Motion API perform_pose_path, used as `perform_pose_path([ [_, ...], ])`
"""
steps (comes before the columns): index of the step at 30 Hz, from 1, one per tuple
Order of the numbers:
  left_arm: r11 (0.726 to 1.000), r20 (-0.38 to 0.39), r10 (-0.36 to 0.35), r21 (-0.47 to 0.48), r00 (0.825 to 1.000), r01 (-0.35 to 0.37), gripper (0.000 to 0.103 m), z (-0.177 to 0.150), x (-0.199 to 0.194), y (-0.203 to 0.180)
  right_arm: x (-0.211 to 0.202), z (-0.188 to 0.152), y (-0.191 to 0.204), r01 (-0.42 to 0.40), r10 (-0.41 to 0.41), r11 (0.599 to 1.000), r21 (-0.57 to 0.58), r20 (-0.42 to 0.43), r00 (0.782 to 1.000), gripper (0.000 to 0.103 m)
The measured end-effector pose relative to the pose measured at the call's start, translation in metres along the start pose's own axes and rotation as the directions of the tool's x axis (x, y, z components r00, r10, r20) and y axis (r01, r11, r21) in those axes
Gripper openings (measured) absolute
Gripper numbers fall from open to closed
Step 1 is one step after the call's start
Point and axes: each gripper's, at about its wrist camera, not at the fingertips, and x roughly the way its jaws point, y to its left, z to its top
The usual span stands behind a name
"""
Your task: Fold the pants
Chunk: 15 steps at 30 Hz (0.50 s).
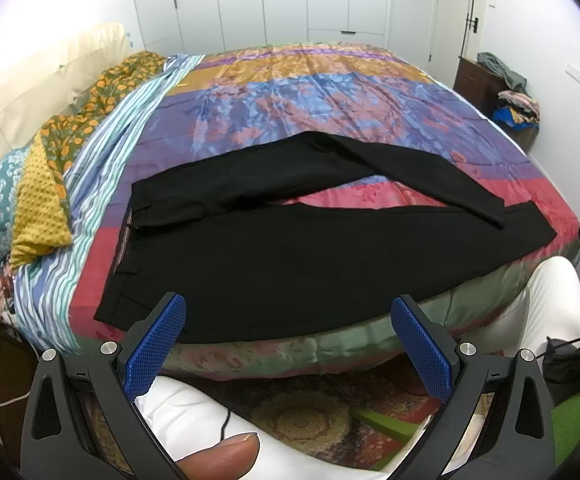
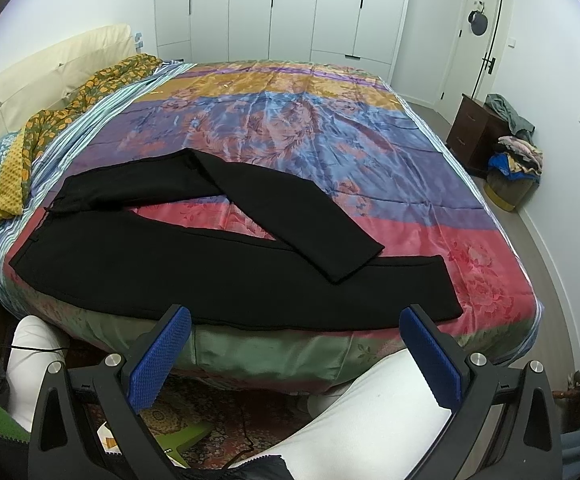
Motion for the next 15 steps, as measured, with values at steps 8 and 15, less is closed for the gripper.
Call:
perform_pose_path([
  [8, 1.000, -0.001, 0.002, 0.001, 1.000, -0.002, 0.102, 0.0001, -0.0004, -0.0031, 0.0003, 0.0009, -0.0007, -0.003, 0.003, 1.000, -0.001, -0.002, 1.000, 0.103],
  [15, 1.000, -0.003, 0.005, 0.001, 1.000, -0.005, 0.102, -0.0004, 0.0001, -0.0042, 0.0017, 0.0012, 0.0023, -0.008, 0.008, 1.000, 0.002, -0.008, 1.000, 0.103],
])
